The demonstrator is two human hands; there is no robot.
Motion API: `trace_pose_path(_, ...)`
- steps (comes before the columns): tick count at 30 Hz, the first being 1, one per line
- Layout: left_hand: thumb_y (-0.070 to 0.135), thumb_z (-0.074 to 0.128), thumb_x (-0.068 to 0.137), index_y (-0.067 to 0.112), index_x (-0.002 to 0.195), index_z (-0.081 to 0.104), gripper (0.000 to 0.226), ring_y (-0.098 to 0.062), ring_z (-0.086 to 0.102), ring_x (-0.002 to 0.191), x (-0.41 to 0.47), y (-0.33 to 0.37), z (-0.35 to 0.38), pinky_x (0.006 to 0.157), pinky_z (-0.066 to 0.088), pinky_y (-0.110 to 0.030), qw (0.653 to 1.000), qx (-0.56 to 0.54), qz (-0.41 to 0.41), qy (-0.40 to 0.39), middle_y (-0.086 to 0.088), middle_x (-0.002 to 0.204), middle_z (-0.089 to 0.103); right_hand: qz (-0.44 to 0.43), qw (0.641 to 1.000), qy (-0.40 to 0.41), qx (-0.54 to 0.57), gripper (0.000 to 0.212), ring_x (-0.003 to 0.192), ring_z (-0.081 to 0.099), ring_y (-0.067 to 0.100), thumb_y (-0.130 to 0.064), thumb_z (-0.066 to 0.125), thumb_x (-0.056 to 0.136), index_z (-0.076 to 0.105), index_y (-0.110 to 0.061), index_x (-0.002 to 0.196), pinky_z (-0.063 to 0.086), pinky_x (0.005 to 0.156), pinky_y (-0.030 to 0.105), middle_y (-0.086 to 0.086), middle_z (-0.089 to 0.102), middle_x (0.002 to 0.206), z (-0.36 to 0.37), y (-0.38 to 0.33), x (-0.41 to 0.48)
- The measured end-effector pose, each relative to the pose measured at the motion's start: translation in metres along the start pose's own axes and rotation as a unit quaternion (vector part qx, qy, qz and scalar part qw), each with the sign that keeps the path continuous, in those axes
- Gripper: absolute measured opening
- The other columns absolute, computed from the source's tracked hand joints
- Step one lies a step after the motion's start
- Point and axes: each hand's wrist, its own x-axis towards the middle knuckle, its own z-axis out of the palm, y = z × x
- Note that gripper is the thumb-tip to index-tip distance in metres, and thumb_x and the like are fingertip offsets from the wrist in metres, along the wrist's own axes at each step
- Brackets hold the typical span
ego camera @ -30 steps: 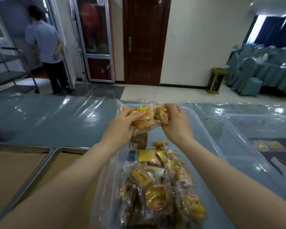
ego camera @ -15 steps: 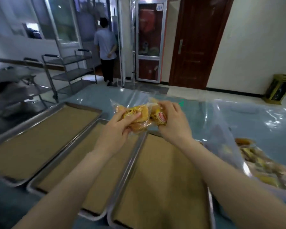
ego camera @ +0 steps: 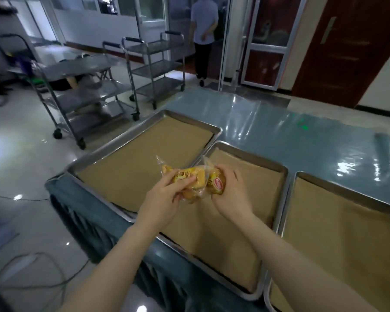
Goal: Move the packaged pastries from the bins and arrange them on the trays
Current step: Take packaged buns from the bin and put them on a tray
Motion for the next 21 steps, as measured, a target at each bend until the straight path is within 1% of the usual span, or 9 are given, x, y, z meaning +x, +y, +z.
trace_pose_path(3, -0.001, 0.059, 0.084, 0.042, 0.124, 0.056, 0.058, -0.017, 0.05, 0.117, 0.011, -0.056, -0.009, 0.093, 0.037, -0.02, 0.999, 0.016, -0.022, -0.034, 0.002, 0.135, 0.049, 0.013, 0.999, -0.024, 0.026, 0.064, 0.101, 0.051, 0.014, -0.015, 0.061, 0.068, 0.042, -0.046, 0.12, 0.049, 0.076, 0.033, -0.015, 0.041, 0.111, 0.054, -0.002, 0.027)
trace_pose_path(5, 0.003, 0.06, 0.085, 0.047, 0.125, 0.052, 0.06, -0.018, 0.052, 0.116, 0.023, -0.093, -0.014, 0.092, 0.039, -0.021, 0.997, 0.031, -0.043, -0.055, 0.004, 0.135, 0.049, 0.015, 0.999, -0.035, 0.028, 0.069, 0.103, 0.052, 0.013, -0.013, 0.066, 0.069, 0.039, -0.049, 0.121, 0.051, 0.078, 0.033, -0.017, 0.041, 0.114, 0.085, -0.002, 0.051)
trace_pose_path(7, 0.007, 0.063, 0.086, 0.05, 0.125, 0.05, 0.06, -0.015, 0.051, 0.115, 0.036, -0.125, -0.019, 0.093, 0.038, -0.02, 0.994, 0.048, -0.068, -0.066, 0.006, 0.136, 0.048, 0.016, 0.999, -0.044, 0.026, 0.072, 0.103, 0.053, 0.013, -0.015, 0.071, 0.07, 0.037, -0.049, 0.125, 0.052, 0.078, 0.033, -0.016, 0.04, 0.12, 0.112, -0.003, 0.076)
trace_pose_path(9, 0.008, 0.062, 0.087, 0.052, 0.127, 0.047, 0.061, -0.016, 0.052, 0.115, 0.051, -0.153, -0.023, 0.093, 0.038, -0.019, 0.991, 0.057, -0.087, -0.084, 0.006, 0.135, 0.049, 0.026, 0.998, -0.049, 0.021, 0.072, 0.105, 0.052, 0.014, -0.019, 0.071, 0.071, 0.036, -0.047, 0.128, 0.052, 0.082, 0.036, -0.015, 0.039, 0.123, 0.136, -0.005, 0.1)
trace_pose_path(12, 0.011, 0.061, 0.087, 0.06, 0.127, 0.037, 0.068, -0.021, 0.051, 0.118, 0.079, -0.189, -0.031, 0.096, 0.04, -0.029, 0.985, 0.073, -0.095, -0.12, 0.0, 0.136, 0.049, 0.022, 0.998, -0.056, 0.0, 0.075, 0.109, 0.051, 0.015, -0.018, 0.072, 0.072, 0.033, -0.045, 0.132, 0.051, 0.087, 0.037, -0.012, 0.041, 0.125, 0.161, -0.002, 0.131)
trace_pose_path(14, 0.013, 0.061, 0.088, 0.061, 0.126, 0.034, 0.067, -0.021, 0.052, 0.117, 0.098, -0.207, -0.035, 0.097, 0.04, -0.031, 0.985, 0.084, -0.085, -0.123, 0.0, 0.137, 0.049, 0.024, 0.998, -0.06, -0.026, 0.076, 0.111, 0.051, 0.016, -0.019, 0.071, 0.073, 0.033, -0.042, 0.134, 0.051, 0.088, 0.038, -0.01, 0.041, 0.126, 0.168, 0.001, 0.149)
trace_pose_path(17, 0.012, 0.059, 0.088, 0.053, 0.129, 0.043, 0.06, -0.024, 0.05, 0.121, 0.118, -0.222, -0.033, 0.099, 0.039, -0.033, 0.985, 0.077, -0.078, -0.132, -0.001, 0.139, 0.047, 0.048, 0.997, -0.049, -0.046, 0.075, 0.112, 0.049, 0.019, -0.019, 0.071, 0.074, 0.033, -0.04, 0.135, 0.05, 0.089, 0.04, -0.009, 0.04, 0.129, 0.173, 0.002, 0.165)
trace_pose_path(18, 0.01, 0.059, 0.089, 0.047, 0.13, 0.047, 0.057, -0.024, 0.049, 0.122, 0.123, -0.226, -0.031, 0.1, 0.038, -0.031, 0.986, 0.069, -0.07, -0.138, -0.001, 0.14, 0.046, 0.055, 0.996, -0.043, -0.047, 0.075, 0.114, 0.047, 0.021, -0.019, 0.07, 0.074, 0.033, -0.04, 0.135, 0.049, 0.09, 0.04, -0.009, 0.039, 0.131, 0.176, 0.001, 0.169)
trace_pose_path(21, 0.004, 0.058, 0.088, 0.034, 0.128, 0.056, 0.049, -0.024, 0.049, 0.122, 0.136, -0.24, -0.023, 0.097, 0.031, -0.017, 0.991, 0.041, -0.042, -0.121, -0.002, 0.138, 0.047, 0.061, 0.995, -0.044, -0.059, 0.078, 0.123, 0.039, 0.025, -0.019, 0.071, 0.075, 0.03, -0.038, 0.138, 0.045, 0.097, 0.042, -0.007, 0.035, 0.138, 0.189, -0.002, 0.176)
